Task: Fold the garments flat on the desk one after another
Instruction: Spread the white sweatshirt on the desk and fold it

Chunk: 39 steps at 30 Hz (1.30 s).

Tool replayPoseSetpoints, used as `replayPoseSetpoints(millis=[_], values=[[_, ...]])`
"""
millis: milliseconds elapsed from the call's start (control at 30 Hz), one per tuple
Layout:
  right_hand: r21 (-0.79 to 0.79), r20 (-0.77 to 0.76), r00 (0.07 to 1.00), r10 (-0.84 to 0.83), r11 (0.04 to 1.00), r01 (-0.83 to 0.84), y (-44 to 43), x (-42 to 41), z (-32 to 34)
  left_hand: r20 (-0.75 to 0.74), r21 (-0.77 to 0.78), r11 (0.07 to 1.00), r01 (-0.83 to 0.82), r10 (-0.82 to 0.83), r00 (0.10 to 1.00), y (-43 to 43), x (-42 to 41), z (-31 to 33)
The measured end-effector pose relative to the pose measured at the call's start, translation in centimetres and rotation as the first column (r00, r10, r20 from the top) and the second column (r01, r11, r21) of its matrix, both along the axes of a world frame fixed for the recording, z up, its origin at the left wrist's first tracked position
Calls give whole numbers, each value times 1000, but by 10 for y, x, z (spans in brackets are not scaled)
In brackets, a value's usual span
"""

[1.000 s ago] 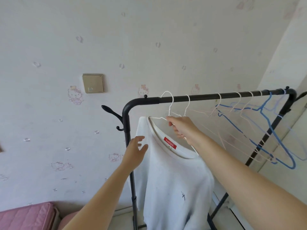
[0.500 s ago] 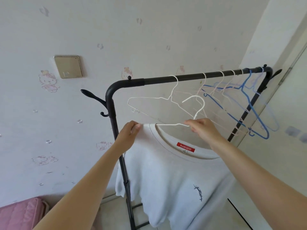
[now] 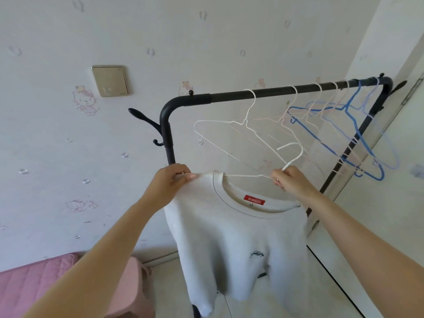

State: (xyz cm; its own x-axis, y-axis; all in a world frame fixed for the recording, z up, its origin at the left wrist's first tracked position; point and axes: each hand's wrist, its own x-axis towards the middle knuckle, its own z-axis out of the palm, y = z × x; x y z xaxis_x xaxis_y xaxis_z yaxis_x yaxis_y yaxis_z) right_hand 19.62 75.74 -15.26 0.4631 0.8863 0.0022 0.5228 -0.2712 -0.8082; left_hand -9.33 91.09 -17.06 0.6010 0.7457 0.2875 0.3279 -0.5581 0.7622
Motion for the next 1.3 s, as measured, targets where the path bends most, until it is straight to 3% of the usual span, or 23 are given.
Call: replayPoseSetpoints(millis=[67, 167, 233, 300, 400, 500, 700, 833, 1100, 1300], values=[[-51, 4, 1000, 20, 998, -20, 4, -4, -12, 71, -58, 995, -79, 83, 994, 0, -12, 3], [-113, -107, 994, 8, 993, -20, 8, -8, -29, 181, -126, 965, -228, 249, 951, 5, -30, 8], [-78, -298, 954, -44, 997, 22, 13, -11, -39, 257, -190, 933, -304, 346, 902, 8, -43, 10], [39, -551, 832, -63, 994, 102, 17, -17, -48, 305, -245, 911, -332, 398, 865, 12, -53, 11], [171, -737, 676, 13, 971, 168, 30, -34, -42, 239, -208, 908, -364, 408, 881, 10, -66, 11], [281, -746, 661, 84, 939, 198, 48, -50, -20, 150, -152, 922, -357, 379, 913, 4, -66, 8], [324, -404, 915, -17, 932, 160, 71, -65, 27, 113, -141, 887, -440, 456, 883, 3, -63, 7], [251, -118, 987, -112, 958, 139, 72, -71, 27, 114, -114, 877, -467, 479, 871, 4, -66, 17], [90, 233, 971, -47, 996, 27, 83, -72, 44, 165, -127, 873, -470, 486, 858, 3, -68, 34], [-123, 539, 842, -19, 987, 101, 106, -59, 104, 177, -105, 896, -432, 444, 878, -2, -67, 35]])
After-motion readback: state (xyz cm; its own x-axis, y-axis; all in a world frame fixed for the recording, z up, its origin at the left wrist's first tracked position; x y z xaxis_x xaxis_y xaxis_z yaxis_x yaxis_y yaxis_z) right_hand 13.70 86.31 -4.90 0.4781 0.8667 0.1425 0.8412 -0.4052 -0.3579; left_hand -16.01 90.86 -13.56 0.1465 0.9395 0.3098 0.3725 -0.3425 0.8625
